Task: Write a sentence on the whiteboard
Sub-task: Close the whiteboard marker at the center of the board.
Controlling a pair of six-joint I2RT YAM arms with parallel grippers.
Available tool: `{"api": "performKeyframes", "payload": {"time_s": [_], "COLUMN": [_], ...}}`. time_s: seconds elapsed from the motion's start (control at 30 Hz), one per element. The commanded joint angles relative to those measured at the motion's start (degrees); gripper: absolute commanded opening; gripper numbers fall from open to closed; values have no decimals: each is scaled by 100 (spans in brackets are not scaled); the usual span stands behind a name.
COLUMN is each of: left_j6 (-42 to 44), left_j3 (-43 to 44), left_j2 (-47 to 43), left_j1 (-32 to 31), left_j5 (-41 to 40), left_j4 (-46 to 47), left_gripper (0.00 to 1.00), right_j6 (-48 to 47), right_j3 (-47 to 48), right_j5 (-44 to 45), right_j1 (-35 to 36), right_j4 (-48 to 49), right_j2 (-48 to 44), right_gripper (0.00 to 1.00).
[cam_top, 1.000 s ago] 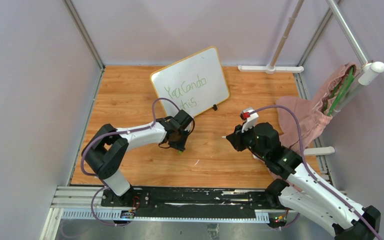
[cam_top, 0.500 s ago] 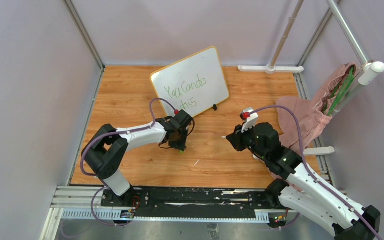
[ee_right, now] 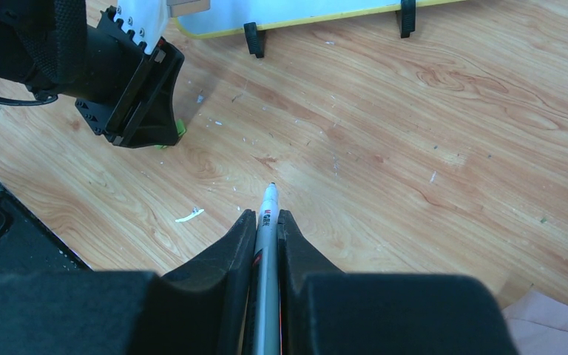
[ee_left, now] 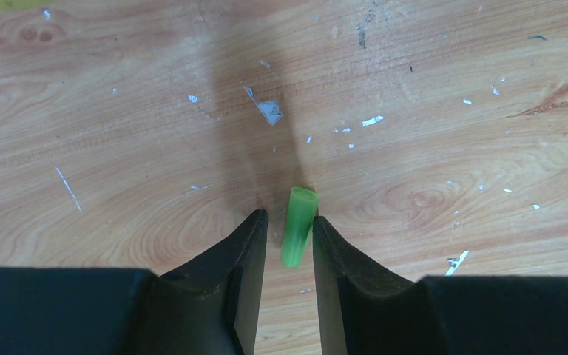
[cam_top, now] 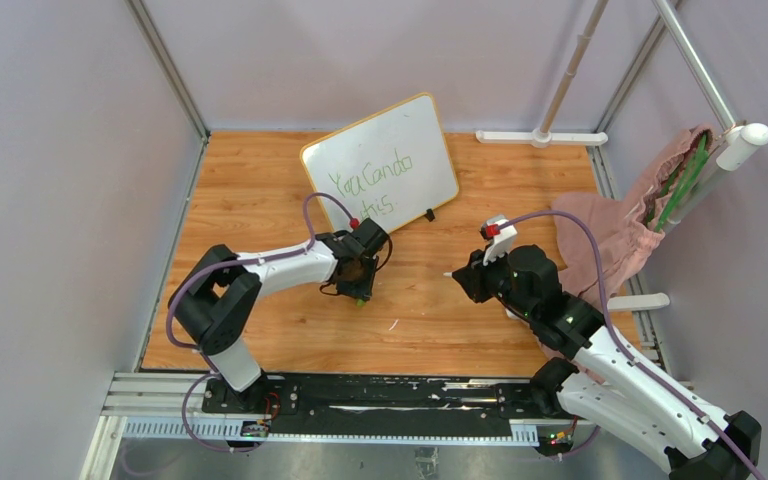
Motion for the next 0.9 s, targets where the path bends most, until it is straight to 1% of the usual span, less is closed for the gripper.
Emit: {"api": "performKeyframes", "payload": {"time_s": [0.0, 0.33, 0.6, 0.87], "left_j6": [402, 1071, 1258, 1285], "left_j3": [229, 489, 519, 501], "left_j2": [243, 458, 584, 656], "left_j1": [18, 18, 18, 21], "left_j5": [-179, -24, 75, 28], "left_j4": [-403, -673, -657, -623], "left_gripper": [35, 36, 36, 31], "right_j6": [-54, -76, -72, -73], "right_j3": [-84, -75, -85, -85], "right_j5": [-17, 11, 12, 38], "right_j1": [72, 65, 69, 70], "right_j4": [81, 92, 132, 79], "right_j2": [-65, -48, 5, -31], "right_gripper": [0, 0, 0, 0]}}
